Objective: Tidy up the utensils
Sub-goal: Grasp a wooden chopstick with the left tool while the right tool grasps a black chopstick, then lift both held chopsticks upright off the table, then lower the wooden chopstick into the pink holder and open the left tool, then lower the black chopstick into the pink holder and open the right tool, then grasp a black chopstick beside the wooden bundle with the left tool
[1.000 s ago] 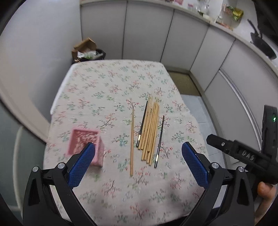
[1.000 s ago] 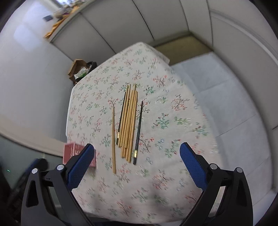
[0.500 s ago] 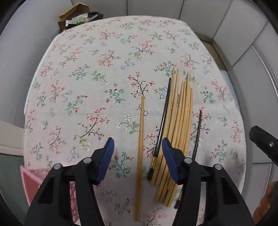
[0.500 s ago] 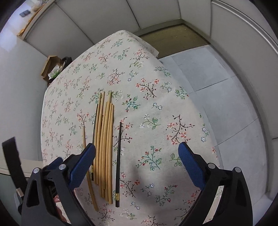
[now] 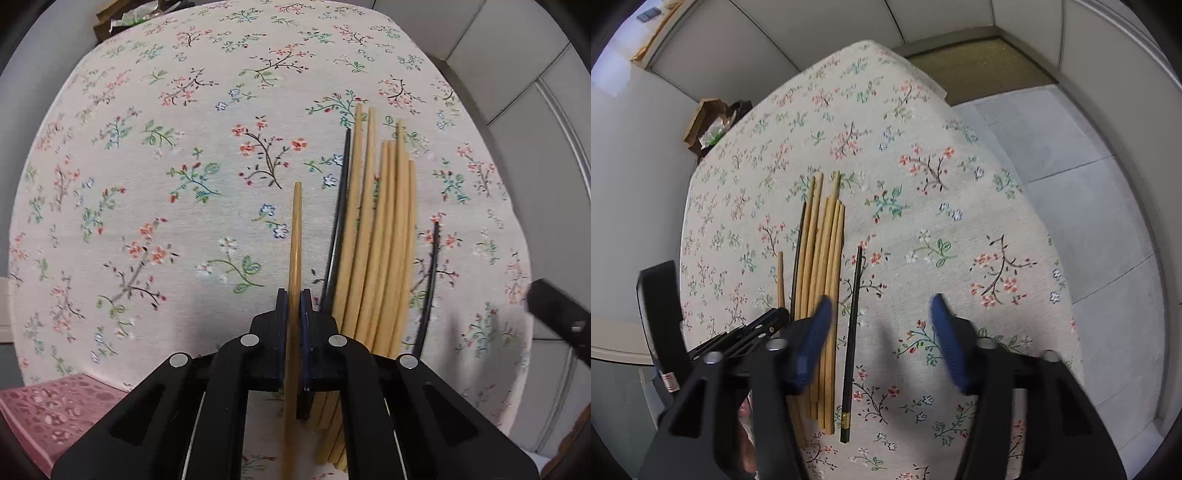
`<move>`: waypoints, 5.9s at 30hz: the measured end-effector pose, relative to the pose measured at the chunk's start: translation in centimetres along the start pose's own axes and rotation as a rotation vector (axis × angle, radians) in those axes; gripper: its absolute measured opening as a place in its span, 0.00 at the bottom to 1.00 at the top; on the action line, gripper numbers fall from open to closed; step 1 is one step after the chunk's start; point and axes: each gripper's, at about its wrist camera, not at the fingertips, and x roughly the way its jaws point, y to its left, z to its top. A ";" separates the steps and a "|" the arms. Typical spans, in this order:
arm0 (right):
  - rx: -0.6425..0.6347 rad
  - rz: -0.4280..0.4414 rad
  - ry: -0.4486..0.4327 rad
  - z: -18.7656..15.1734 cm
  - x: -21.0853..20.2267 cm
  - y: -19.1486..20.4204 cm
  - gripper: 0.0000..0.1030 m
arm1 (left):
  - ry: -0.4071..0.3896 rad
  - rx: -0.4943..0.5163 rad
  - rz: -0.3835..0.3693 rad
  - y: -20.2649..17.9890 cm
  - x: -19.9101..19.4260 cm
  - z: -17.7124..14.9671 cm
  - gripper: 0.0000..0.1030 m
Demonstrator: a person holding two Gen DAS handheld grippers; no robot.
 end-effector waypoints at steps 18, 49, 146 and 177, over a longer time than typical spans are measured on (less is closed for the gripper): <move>-0.173 -0.037 0.105 -0.1 5.4 3.3 0.12 | -0.193 0.009 -0.110 0.3 -9.3 -2.3 0.05; -0.313 -0.086 0.152 -1.2 6.0 4.3 0.04 | -0.407 0.064 -0.187 2.2 -16.6 -4.1 0.05; -0.175 0.313 -0.557 -3.6 -16.9 5.5 0.40 | -0.529 0.207 -0.103 3.5 -24.5 -11.5 0.26; -0.091 0.004 -0.059 0.2 -3.9 -0.3 0.40 | -0.084 0.037 -0.045 -2.3 -0.3 1.2 0.26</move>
